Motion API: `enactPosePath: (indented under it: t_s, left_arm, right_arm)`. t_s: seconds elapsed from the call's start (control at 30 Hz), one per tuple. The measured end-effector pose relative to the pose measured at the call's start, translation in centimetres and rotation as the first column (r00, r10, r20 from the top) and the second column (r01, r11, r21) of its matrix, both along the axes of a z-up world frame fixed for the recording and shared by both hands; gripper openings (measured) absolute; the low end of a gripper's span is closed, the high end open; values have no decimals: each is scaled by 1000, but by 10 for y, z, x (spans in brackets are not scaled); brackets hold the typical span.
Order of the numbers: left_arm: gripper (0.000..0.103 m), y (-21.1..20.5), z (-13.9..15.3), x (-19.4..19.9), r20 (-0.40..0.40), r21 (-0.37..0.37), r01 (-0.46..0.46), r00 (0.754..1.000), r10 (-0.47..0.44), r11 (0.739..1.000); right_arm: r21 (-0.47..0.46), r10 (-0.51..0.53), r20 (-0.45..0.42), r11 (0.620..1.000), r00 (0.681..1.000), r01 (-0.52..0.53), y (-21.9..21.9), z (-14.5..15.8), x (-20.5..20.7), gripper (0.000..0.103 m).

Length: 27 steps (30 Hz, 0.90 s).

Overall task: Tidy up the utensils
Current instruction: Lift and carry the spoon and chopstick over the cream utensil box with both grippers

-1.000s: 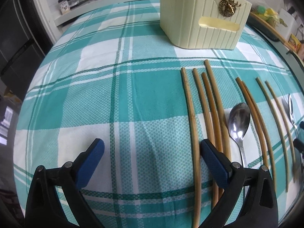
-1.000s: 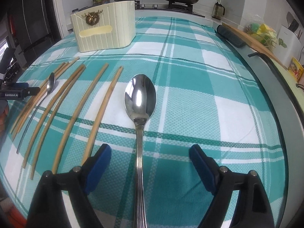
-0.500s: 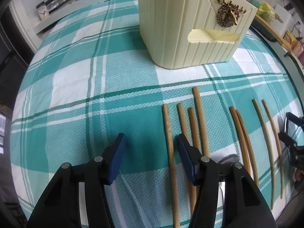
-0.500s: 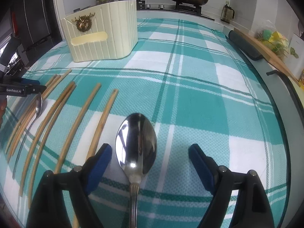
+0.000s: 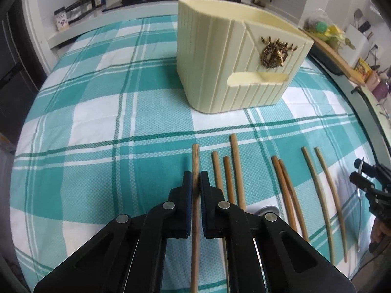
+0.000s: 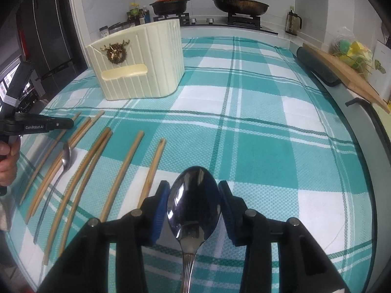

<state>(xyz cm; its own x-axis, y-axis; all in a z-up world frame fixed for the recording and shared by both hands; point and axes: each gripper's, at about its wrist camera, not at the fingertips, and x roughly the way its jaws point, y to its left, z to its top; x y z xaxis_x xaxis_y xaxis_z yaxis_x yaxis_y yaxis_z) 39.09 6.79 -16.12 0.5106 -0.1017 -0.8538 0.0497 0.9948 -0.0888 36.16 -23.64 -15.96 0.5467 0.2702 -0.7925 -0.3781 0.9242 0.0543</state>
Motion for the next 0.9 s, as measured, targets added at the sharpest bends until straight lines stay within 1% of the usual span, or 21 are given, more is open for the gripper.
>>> enactPosePath:
  t_s: [0.13, 0.27, 0.43, 0.63, 0.9]
  left_arm:
    - [5, 5, 42, -22, 86, -34, 0, 996, 3, 999]
    - [5, 12, 82, -49, 171, -79, 6, 985, 8, 997]
    - [5, 22, 119, -82, 256, -120, 13, 967, 19, 993]
    - [5, 27, 138, -105, 295, -154, 19, 955, 27, 988]
    - [5, 29, 149, -107, 317, -165, 25, 948, 30, 986]
  right_arm:
    - [30, 16, 43, 999, 999, -18, 0, 25, -14, 41]
    - [61, 29, 96, 998, 995, -35, -1, 53, -30, 41]
    - [87, 41, 152, 995, 988, -54, -2, 83, -52, 41]
    - [107, 48, 201, 992, 978, -71, -1, 107, -72, 41]
    - [107, 59, 240, 990, 969, -87, 6, 129, -78, 41]
